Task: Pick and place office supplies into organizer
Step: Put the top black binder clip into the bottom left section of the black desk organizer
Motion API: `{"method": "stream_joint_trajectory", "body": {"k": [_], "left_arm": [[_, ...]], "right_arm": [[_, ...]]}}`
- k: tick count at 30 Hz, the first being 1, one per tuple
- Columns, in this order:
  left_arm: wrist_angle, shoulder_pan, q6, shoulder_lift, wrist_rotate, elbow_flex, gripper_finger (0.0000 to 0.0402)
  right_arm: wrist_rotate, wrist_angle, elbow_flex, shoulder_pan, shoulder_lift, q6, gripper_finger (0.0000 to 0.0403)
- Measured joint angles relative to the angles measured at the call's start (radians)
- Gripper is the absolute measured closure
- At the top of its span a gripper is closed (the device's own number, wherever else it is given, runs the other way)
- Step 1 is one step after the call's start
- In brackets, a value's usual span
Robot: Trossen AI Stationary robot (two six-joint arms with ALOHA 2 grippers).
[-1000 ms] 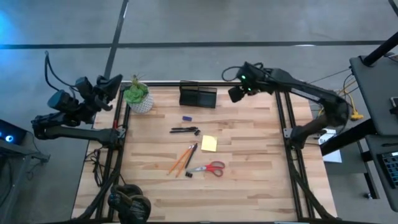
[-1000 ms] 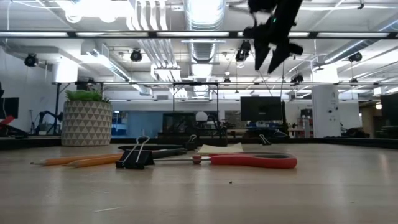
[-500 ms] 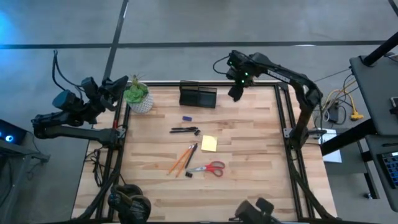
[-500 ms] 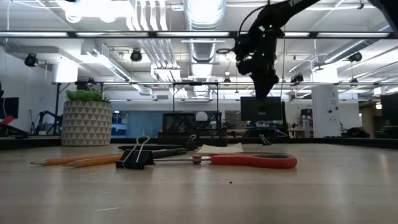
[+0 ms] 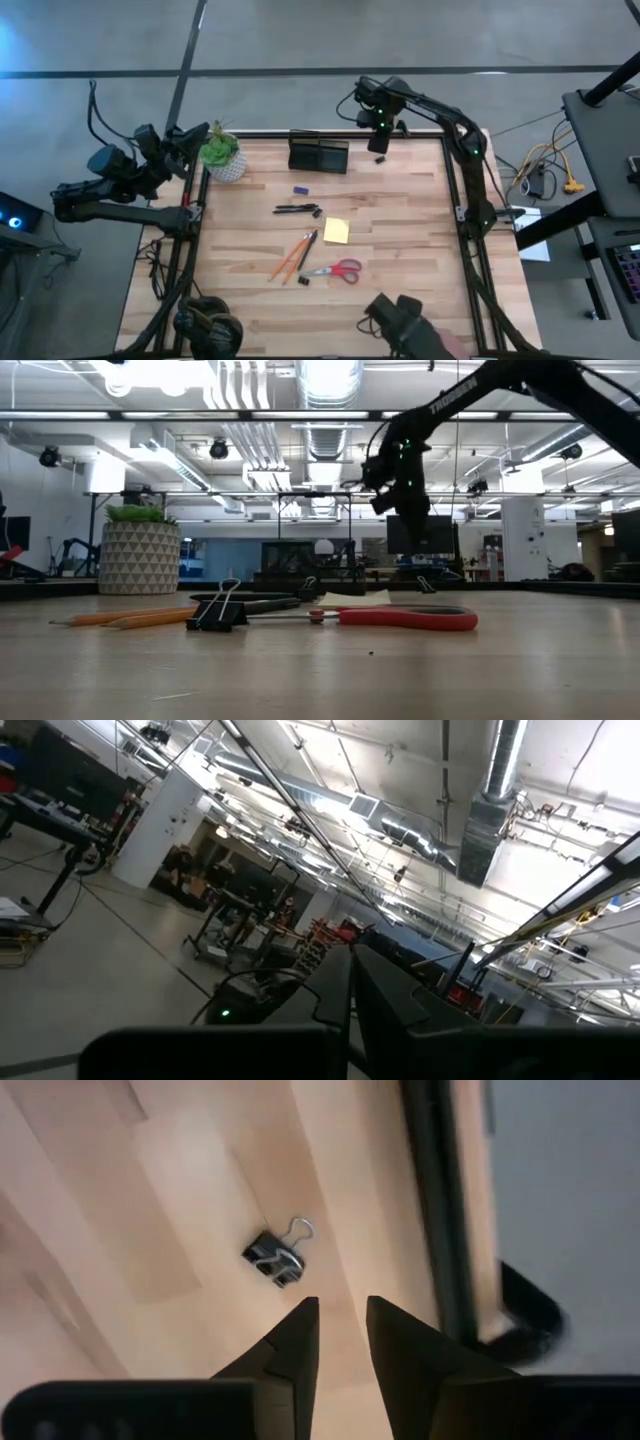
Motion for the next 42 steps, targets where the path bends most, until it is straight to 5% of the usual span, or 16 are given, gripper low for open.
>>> {"method": "stream_joint_trajectory", "body": {"k": [22, 26, 42], "left_arm": [[-0.01, 0.0, 0.011, -0.008, 0.0, 0.0, 0.0402], [-0.01, 0.0, 0.011, -0.013, -0.002, 0.0, 0.0402], [-0.006, 0.0, 0.01, -0.011, -0.018, 0.0, 0.0402]], "right_arm": [[-0.071, -0.154, 0.016, -0.017, 0.109, 0.224, 0.035], [-0.071, -0.128, 0.023, -0.016, 0.111, 0.367, 0.0345], [-0.068, -0.124, 0.051, -0.016, 0.127, 0.866, 0.0213]]}}
